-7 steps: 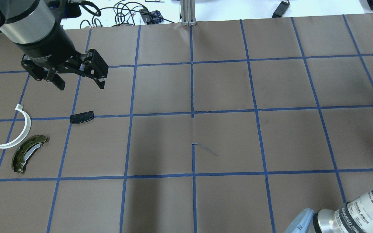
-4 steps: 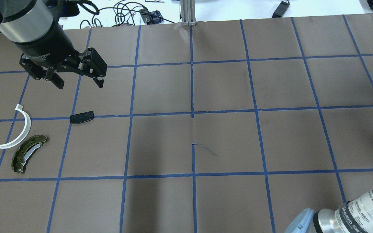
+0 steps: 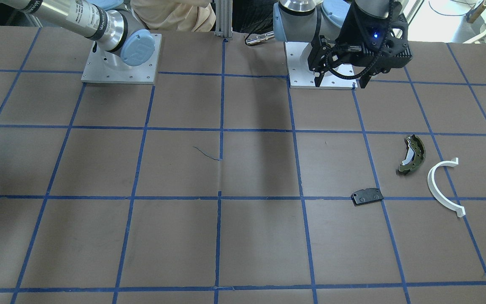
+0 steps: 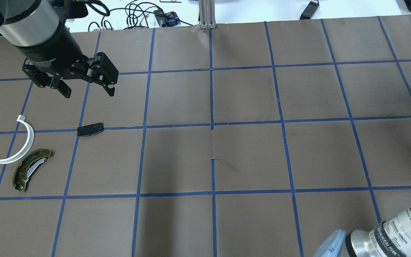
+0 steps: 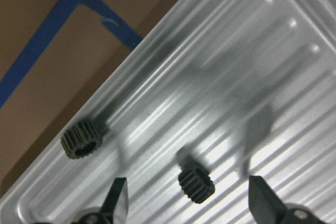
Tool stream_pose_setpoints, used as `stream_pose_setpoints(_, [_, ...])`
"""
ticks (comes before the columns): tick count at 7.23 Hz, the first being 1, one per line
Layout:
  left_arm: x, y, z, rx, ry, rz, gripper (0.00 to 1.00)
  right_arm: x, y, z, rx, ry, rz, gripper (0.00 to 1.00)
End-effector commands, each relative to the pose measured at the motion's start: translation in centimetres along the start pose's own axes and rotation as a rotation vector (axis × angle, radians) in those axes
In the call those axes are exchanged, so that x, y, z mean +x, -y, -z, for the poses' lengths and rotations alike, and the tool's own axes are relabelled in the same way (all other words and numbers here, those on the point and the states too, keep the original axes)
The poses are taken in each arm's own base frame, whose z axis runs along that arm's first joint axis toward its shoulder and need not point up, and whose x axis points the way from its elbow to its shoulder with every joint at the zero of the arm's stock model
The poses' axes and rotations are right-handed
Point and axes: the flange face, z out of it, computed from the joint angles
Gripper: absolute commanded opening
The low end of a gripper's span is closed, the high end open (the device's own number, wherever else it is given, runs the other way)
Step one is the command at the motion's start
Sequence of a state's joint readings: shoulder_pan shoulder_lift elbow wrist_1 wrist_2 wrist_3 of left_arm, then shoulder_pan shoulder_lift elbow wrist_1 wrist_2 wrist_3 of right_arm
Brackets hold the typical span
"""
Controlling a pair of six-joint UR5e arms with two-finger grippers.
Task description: Place bearing gear from tray to pile
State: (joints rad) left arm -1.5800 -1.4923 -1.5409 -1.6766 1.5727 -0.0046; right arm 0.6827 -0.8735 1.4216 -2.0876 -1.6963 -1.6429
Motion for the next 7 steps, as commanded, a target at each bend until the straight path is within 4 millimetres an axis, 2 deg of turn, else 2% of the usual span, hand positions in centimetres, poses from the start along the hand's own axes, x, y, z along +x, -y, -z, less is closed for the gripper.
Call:
stream_pose_setpoints(1, [0.0,0.0,0.1,0.002,0.000,0.000,1.00,0.0,0.0,-0.1,0.000,0.001,-0.002,0.42])
stream_pose_setpoints(3, [0.0,0.0,0.1,0.004,0.000,0.000,1.00,0.1,-0.1,0.0,-0.009,-0.001,-0.005,0.10])
stream_pose_setpoints(4, [0.0,0.0,0.0,0.001,0.000,0.000,1.00,0.1,-0.5,0.3,-0.045,-0.002,-0.008,0.00])
stream_pose_setpoints(6, [0.0,0.0,0.1,0.002,0.001,0.000,1.00,-0.1,-0.6,1.3,-0.056,-0.009,-0.007,0.00])
stream_pose_setpoints(7, [0.0,0.0,0.0,0.001,0.000,0.000,1.00,-0.5,-0.2,3.3,-0.045,-0.027,-0.041,0.00])
